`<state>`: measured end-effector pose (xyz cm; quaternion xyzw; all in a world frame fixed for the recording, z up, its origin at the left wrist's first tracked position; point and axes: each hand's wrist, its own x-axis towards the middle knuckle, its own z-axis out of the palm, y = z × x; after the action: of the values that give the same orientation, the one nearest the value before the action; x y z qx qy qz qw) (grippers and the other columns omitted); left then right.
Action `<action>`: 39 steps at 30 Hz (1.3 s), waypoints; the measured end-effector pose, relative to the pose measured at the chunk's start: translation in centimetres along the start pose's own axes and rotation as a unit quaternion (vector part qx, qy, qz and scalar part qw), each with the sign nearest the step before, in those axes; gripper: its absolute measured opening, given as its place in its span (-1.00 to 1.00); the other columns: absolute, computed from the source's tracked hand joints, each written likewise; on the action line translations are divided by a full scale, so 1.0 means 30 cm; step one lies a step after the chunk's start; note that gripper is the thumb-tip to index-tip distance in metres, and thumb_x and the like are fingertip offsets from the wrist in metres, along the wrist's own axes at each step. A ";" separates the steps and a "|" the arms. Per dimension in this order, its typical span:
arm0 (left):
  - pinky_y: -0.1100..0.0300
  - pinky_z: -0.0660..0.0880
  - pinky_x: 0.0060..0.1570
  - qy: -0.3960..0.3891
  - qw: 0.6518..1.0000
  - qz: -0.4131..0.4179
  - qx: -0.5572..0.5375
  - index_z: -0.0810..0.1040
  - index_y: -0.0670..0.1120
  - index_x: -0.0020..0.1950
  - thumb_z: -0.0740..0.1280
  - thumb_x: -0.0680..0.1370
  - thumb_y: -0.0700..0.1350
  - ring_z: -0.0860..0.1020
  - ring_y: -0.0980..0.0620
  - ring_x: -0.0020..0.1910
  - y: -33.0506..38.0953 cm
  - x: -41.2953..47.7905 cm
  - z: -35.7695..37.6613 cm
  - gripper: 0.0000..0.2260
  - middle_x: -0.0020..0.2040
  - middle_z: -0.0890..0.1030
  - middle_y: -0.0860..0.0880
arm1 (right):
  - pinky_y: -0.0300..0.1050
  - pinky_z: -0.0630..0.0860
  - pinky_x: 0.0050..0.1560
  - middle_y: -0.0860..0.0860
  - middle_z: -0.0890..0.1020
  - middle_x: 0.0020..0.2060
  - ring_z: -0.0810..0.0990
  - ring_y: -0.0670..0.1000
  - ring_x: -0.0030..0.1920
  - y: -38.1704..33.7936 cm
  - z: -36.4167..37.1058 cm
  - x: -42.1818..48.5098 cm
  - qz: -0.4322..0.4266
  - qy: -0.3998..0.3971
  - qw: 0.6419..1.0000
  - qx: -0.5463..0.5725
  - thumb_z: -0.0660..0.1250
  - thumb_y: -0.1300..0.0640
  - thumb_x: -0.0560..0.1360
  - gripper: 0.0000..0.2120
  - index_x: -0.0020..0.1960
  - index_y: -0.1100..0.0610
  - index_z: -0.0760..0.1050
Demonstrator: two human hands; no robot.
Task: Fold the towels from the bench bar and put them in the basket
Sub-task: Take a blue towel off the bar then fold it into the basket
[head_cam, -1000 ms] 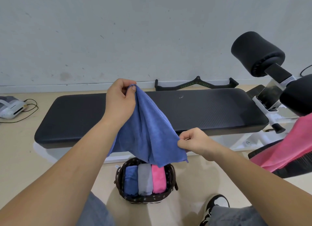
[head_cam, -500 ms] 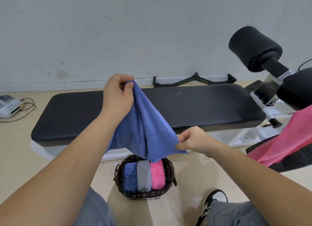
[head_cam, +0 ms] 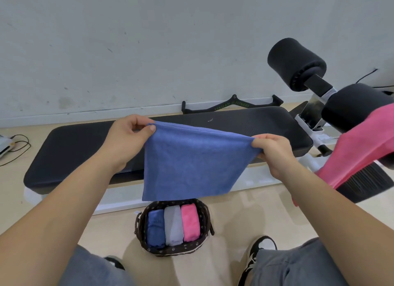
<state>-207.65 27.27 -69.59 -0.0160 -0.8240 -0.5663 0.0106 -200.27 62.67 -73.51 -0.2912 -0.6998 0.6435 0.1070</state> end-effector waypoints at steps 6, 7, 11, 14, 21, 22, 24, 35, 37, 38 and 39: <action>-0.10 0.62 0.18 -0.026 0.999 -0.022 -0.036 0.71 -0.06 -0.02 0.43 0.59 -0.21 0.68 -0.10 0.04 -0.020 -0.057 -0.059 -0.92 -0.02 0.74 -0.08 | 0.01 0.65 0.02 0.15 0.73 -0.06 0.70 0.18 0.03 0.016 -0.033 -0.031 0.018 -0.005 1.000 -0.001 0.49 0.32 0.47 -0.92 -0.06 0.20 0.72; -0.08 0.63 0.16 -0.030 0.998 -0.025 -0.041 0.70 -0.08 -0.05 0.43 0.59 -0.24 0.68 -0.08 0.02 -0.020 -0.067 -0.063 -0.91 -0.03 0.74 -0.08 | -0.01 0.63 -0.04 0.15 0.73 -0.05 0.69 0.18 0.03 0.017 -0.029 -0.037 0.023 -0.001 1.000 -0.006 0.49 0.31 0.48 -0.92 -0.06 0.19 0.72; -0.08 0.62 0.09 -0.041 0.997 -0.036 -0.052 0.63 -0.18 -0.22 0.38 0.52 -0.31 0.61 -0.08 -0.08 -0.007 -0.097 -0.082 -0.87 -0.16 0.66 -0.14 | -0.08 0.61 -0.15 0.19 0.71 -0.06 0.69 0.16 -0.09 -0.013 -0.007 -0.073 0.046 0.013 0.997 0.053 0.42 0.41 0.45 -0.89 -0.07 0.28 0.68; 0.01 0.56 -0.11 -0.046 0.995 -0.051 -0.073 0.52 -0.18 -0.32 0.35 0.45 -0.31 0.50 -0.09 -0.17 0.007 -0.111 -0.098 -0.85 -0.25 0.51 -0.16 | -0.04 0.65 -0.10 0.22 0.64 -0.12 0.65 0.17 -0.19 -0.060 0.005 -0.086 0.064 0.026 0.990 0.120 0.31 0.47 0.38 -0.85 -0.11 0.34 0.60; 0.06 0.63 -0.14 -0.079 0.989 -0.091 -0.091 0.53 -0.18 -0.26 0.39 0.47 -0.35 0.60 -0.06 -0.20 -0.012 -0.079 -0.078 -0.86 -0.25 0.59 -0.14 | -0.12 0.58 -0.31 0.16 0.54 -0.10 0.56 0.13 -0.18 -0.089 0.018 -0.060 0.069 0.048 0.992 0.093 0.33 0.43 0.37 -0.81 -0.06 0.26 0.58; 0.03 0.65 -0.07 -0.064 0.990 -0.098 -0.072 0.57 -0.19 -0.20 0.39 0.49 -0.35 0.64 -0.08 -0.14 -0.025 -0.066 -0.065 -0.89 -0.18 0.64 -0.15 | -0.13 0.63 -0.31 0.14 0.58 -0.07 0.60 0.13 -0.15 -0.080 0.027 -0.053 0.070 0.048 0.992 0.088 0.35 0.43 0.39 -0.78 0.00 0.26 0.60; 0.01 0.66 0.00 -0.048 0.992 -0.113 -0.042 0.63 -0.19 -0.03 0.42 0.51 -0.34 0.68 -0.09 -0.03 -0.061 -0.035 -0.037 -0.91 -0.04 0.69 -0.15 | -0.07 0.71 -0.16 0.13 0.60 0.03 0.66 0.15 -0.05 -0.064 0.051 -0.029 0.070 0.049 0.993 0.082 0.38 0.47 0.43 -0.70 0.11 0.24 0.62; 0.10 0.59 -0.30 0.061 0.993 -0.072 0.069 0.64 -0.04 0.03 0.28 0.62 -0.22 0.70 -0.08 -0.26 -0.117 0.216 0.075 -0.85 -0.11 0.68 -0.03 | -0.11 0.72 -0.24 0.10 0.58 0.11 0.62 0.13 0.05 -0.152 0.253 0.170 0.021 0.112 0.987 0.111 0.25 0.48 0.52 -0.68 0.11 0.18 0.62; 0.10 0.59 -0.41 0.077 0.990 -0.113 -0.017 0.54 -0.10 0.06 0.22 0.65 -0.24 0.72 -0.16 -0.29 -0.111 0.262 0.104 -0.87 -0.04 0.64 -0.09 | -0.12 0.71 -0.22 0.10 0.57 0.14 0.63 0.12 0.06 -0.167 0.305 0.232 0.014 0.113 0.988 0.103 0.23 0.49 0.50 -0.66 0.11 0.18 0.61; 0.10 0.63 -0.39 0.087 0.986 -0.128 -0.062 0.52 -0.11 0.08 0.21 0.66 -0.24 0.72 -0.18 -0.28 -0.110 0.286 0.119 -0.89 0.01 0.62 -0.11 | -0.13 0.71 -0.19 0.08 0.59 0.12 0.64 0.09 0.02 -0.170 0.327 0.263 0.014 0.112 0.990 0.084 0.24 0.48 0.50 -0.66 0.12 0.17 0.62; 0.10 0.67 -0.35 0.097 0.981 -0.137 -0.098 0.51 -0.12 0.10 0.21 0.67 -0.23 0.72 -0.17 -0.27 -0.108 0.309 0.132 -0.90 0.04 0.61 -0.12 | -0.13 0.71 -0.17 0.07 0.61 0.06 0.65 0.05 -0.04 -0.169 0.347 0.294 0.013 0.110 0.992 0.064 0.25 0.46 0.50 -0.66 0.13 0.16 0.62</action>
<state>-217.03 29.93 -73.70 0.1513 -0.7541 -0.6390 0.0108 -214.22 58.73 -72.15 -0.3620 -0.6375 0.6521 0.1934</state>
